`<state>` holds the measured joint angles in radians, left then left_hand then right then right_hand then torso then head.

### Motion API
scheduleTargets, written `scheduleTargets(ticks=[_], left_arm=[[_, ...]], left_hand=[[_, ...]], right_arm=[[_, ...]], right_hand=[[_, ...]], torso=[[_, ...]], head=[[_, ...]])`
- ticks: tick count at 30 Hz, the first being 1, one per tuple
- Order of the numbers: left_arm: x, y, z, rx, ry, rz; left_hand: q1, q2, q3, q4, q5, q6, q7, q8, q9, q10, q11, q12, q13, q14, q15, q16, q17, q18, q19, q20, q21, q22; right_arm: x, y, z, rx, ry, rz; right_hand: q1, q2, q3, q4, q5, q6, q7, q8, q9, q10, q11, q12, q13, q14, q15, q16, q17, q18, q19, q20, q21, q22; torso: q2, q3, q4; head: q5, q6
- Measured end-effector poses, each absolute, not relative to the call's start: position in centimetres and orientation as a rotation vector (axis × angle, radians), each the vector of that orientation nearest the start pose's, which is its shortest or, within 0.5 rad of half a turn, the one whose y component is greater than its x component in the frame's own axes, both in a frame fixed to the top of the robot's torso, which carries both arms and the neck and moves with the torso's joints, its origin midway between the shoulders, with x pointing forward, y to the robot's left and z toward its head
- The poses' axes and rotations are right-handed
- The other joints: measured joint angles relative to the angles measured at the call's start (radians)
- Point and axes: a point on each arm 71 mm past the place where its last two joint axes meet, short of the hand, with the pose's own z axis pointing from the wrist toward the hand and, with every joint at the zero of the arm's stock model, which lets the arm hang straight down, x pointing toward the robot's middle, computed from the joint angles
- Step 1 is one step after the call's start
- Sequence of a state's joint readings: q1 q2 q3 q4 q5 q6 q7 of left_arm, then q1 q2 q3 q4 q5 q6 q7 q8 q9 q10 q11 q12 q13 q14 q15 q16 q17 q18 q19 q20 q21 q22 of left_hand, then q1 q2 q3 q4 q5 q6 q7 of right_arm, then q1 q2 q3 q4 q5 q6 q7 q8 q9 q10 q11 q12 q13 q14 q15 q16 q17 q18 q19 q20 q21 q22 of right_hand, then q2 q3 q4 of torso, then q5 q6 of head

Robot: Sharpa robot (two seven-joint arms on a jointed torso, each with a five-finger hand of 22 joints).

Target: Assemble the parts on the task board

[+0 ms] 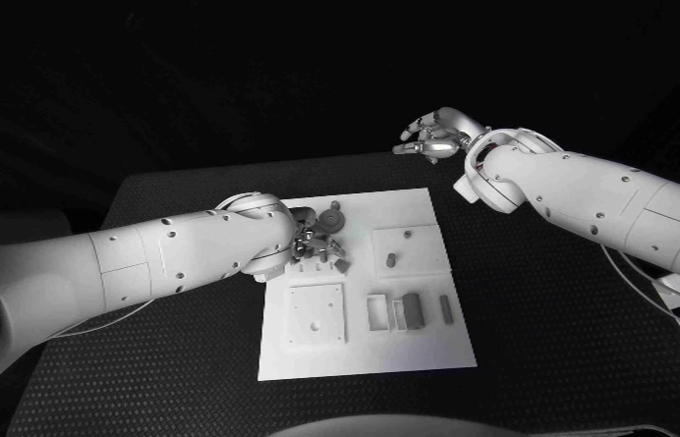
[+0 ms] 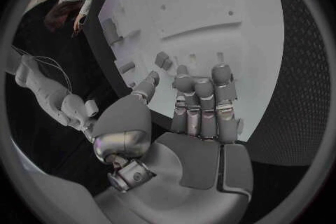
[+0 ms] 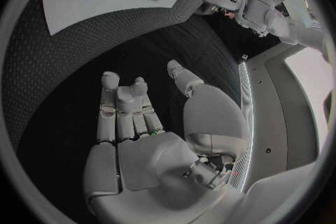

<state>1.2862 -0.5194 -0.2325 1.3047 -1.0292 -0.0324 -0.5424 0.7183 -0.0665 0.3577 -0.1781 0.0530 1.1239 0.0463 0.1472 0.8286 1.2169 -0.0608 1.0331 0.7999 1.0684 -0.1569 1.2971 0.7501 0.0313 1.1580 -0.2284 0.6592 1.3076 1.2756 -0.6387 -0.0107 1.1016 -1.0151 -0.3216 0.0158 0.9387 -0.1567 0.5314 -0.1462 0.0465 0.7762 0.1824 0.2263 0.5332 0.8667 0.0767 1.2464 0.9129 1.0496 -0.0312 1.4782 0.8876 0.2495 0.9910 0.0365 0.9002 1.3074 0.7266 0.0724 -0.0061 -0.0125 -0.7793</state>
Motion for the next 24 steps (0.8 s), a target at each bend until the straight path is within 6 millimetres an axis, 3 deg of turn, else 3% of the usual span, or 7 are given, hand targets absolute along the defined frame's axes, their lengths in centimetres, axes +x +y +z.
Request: scheduleTargets(ticks=[5,13,16,19,24], left_arm=[[49.5,12.8,-24.7,-0.125,2.218,-0.389],[48.4,12.2,-23.7,-0.029,2.117,-0.417],[48.1,11.6,-23.5,0.013,2.096,-0.423],[48.0,11.7,-23.5,0.026,2.084,-0.421],[48.4,13.9,-23.5,-0.026,2.069,-0.401]], left_hand=[[0.009,-0.032,0.003,-0.006,0.0,-0.008,0.008,0.0,-0.005,-0.004,0.004,0.0,-0.004,-0.007,-0.003,0.0,-0.007,0.0,0.0,0.0,-0.005,0.0],[0.042,-0.065,0.031,-0.021,0.0,-0.028,0.016,0.0,-0.011,-0.034,0.012,-0.032,-0.024,-0.03,0.014,-0.024,-0.026,0.0,-0.012,0.003,-0.032,-0.001],[0.043,-0.066,0.04,-0.024,0.0,-0.033,0.018,0.0,-0.014,-0.051,0.018,-0.054,-0.038,-0.048,0.021,-0.041,-0.04,0.0,-0.029,0.011,-0.05,-0.007],[0.044,-0.066,0.045,-0.019,0.0,-0.04,0.025,0.0,-0.018,-0.054,0.022,-0.066,-0.05,-0.054,0.025,-0.051,-0.052,0.0,-0.034,0.016,-0.058,-0.012],[0.052,-0.058,0.047,-0.022,0.0,-0.059,0.036,0.0,-0.023,-0.065,0.032,-0.096,-0.072,-0.066,0.037,-0.075,-0.076,-0.001,-0.043,0.021,-0.085,-0.023]], right_arm=[[57.4,-22.9,-15.8,0.297,1.604,0.734],[57.3,-23.2,-15.9,0.299,1.605,0.732],[57.0,-23.1,-16.0,0.289,1.608,0.737],[56.3,-22.7,-16.1,0.251,1.613,0.746],[54.1,-21.5,-16.3,0.144,1.613,0.77]], right_hand=[[0.0,0.0,0.0,0.0,0.0,0.0,0.0,0.0,0.0,0.0,0.0,0.0,-0.001,0.0,0.0,0.0,0.0,0.0,0.0,0.0,0.0,0.0],[0.0,0.0,-0.003,0.003,0.0,0.0,0.0,0.0,0.0,0.0,0.0,0.0,-0.001,0.0,0.0,0.0,0.0,0.0,0.0,0.0,0.0,0.0],[0.0,0.0,-0.003,0.003,0.0,0.0,0.0,0.0,-0.001,0.0,0.0,0.0,-0.002,0.0,0.0,0.0,-0.001,0.0,0.0,0.0,0.0,0.0],[0.02,-0.016,0.001,-0.02,0.0,0.0,-0.001,0.0,-0.002,-0.003,-0.003,0.007,-0.004,0.0,0.0,0.0,-0.002,0.0,0.0,0.0,0.0,0.0],[0.076,-0.019,0.005,-0.072,0.0,0.005,-0.004,0.01,-0.002,-0.004,-0.004,0.012,-0.009,-0.004,-0.004,0.0,-0.004,0.0,0.0,0.0,0.0,0.0]], torso=[[-0.001,0.0003,0.0003],[-0.001,0.0002,0.0014],[-0.001,0.0,0.0012],[-0.001,-0.0001,0.0007],[-0.001,-0.0007,0.0002]], head=[[-0.003,0.0],[-0.005,0.001],[-0.005,0.002],[-0.003,0.006],[-0.002,0.014]])
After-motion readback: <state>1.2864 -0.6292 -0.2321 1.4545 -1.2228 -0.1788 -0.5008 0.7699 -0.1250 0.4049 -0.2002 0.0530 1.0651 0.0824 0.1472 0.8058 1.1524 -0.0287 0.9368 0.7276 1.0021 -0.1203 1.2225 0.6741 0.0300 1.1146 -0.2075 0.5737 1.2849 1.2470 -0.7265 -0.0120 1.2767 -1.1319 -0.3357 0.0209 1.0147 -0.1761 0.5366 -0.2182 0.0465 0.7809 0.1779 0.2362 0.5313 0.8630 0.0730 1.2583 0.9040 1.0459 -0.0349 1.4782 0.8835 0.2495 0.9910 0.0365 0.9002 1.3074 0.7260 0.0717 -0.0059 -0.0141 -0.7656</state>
